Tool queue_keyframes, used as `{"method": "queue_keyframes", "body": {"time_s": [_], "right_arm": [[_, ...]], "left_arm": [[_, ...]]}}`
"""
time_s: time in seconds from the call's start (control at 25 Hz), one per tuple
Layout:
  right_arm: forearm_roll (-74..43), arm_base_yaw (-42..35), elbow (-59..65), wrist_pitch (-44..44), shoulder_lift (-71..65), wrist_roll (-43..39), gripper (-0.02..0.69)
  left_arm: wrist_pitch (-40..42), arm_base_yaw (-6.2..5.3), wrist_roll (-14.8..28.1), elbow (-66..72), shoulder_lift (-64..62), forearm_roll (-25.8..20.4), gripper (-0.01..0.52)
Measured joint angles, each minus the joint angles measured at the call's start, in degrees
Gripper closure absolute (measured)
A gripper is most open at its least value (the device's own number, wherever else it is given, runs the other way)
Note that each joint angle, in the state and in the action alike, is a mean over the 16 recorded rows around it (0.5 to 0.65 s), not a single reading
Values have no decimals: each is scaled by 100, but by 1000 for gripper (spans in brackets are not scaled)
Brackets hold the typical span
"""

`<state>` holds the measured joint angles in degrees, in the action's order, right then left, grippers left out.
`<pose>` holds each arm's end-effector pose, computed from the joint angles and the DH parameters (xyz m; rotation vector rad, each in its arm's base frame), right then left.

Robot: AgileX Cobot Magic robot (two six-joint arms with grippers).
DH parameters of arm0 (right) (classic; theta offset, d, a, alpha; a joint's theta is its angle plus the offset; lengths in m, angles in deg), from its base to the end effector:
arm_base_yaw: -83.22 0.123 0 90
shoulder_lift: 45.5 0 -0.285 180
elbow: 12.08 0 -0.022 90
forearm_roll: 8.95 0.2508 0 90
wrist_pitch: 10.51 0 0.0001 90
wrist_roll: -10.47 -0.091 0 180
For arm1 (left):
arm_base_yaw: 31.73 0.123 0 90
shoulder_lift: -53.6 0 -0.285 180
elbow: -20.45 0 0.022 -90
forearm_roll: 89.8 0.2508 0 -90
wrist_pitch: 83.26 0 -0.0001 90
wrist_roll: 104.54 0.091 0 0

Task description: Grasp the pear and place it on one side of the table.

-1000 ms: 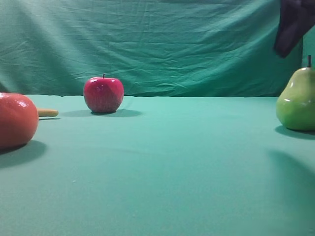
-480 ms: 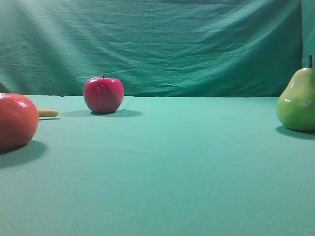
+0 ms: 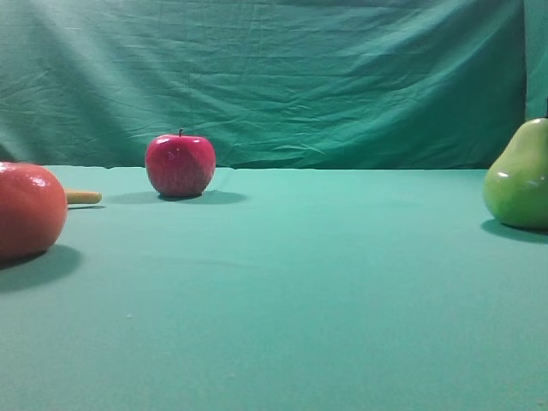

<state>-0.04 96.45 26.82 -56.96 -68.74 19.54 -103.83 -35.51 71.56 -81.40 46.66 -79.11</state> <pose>0.0321 0.0181 0.3437 -0.3418 1.8625 0.2292 0.0529 0.0025 0.1767 0.1131 1.8352 0.0886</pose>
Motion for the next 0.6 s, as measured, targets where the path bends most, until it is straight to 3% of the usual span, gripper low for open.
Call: {"method": "queue_keyframes", "body": {"time_s": [0.28,0.6], "right_arm": [[-316,-170,483,519,303,-1,665],[-512,-661,2028,1722,842,-1,665]], "left_arm": [[0,0,0,0,0,0,514],[0,0,0,0,0,0,514]]}}
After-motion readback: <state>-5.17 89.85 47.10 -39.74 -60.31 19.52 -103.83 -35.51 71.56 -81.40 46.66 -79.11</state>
